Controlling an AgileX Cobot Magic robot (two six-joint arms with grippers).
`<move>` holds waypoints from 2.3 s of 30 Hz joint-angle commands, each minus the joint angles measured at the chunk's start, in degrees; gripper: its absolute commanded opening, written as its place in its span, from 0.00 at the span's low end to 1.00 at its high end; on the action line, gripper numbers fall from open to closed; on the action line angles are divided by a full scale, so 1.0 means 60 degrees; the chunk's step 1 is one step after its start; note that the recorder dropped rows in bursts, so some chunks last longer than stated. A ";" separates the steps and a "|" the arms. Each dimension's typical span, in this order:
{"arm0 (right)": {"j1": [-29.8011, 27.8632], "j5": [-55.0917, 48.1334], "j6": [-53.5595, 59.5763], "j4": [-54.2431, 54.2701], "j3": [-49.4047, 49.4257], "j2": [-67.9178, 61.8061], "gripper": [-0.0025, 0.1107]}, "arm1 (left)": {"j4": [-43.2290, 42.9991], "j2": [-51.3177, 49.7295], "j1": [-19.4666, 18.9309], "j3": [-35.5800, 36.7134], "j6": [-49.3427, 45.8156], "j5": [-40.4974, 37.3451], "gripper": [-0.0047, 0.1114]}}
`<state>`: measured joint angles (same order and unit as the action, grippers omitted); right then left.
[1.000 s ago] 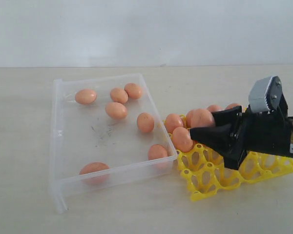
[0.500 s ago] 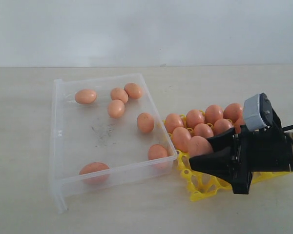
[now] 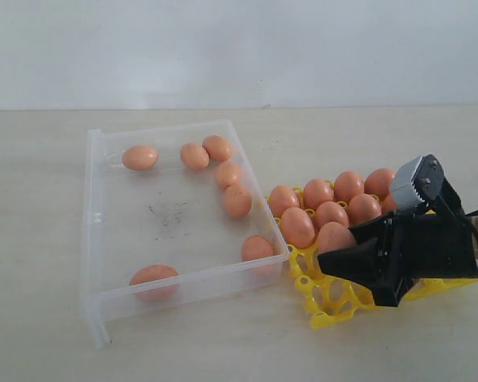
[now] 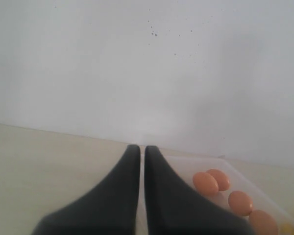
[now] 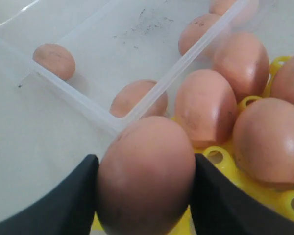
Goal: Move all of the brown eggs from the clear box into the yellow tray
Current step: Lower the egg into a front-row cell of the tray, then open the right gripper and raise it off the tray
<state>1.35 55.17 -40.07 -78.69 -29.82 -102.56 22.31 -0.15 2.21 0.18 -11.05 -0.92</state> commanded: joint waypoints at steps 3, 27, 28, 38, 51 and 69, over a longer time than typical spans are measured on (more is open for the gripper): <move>-0.0031 0.0505 -0.0235 0.0332 -0.0021 0.0129 0.02 | 0.0101 0.0026 0.0057 -0.0030 0.0071 0.0154 0.07; 0.1594 -0.1454 0.0212 0.1538 -0.0575 -0.0774 0.02 | 0.0101 0.0026 0.0057 -0.0030 0.0071 0.0154 0.07; 0.1594 -0.1310 0.0137 0.1507 -0.0669 -0.0896 0.02 | 0.0101 0.0026 0.0057 -0.0030 0.0071 0.0154 0.07; 0.1594 -0.1455 -0.0520 0.1275 -0.0921 -0.1036 0.03 | 0.0101 0.0026 0.0057 -0.0030 0.0071 0.0154 0.07; 0.1594 -0.2169 -0.0983 0.0998 -0.0921 -0.1000 0.53 | 0.0101 0.0026 0.0057 -0.0030 0.0071 0.0154 0.07; 0.1594 -0.2772 -0.1527 0.0998 -0.0921 0.0450 0.54 | 0.0101 0.0026 0.0057 -0.0030 0.0071 0.0154 0.07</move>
<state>10.94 38.60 -47.93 -72.87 -35.40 -101.43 22.31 -0.15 2.21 0.18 -11.05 -0.92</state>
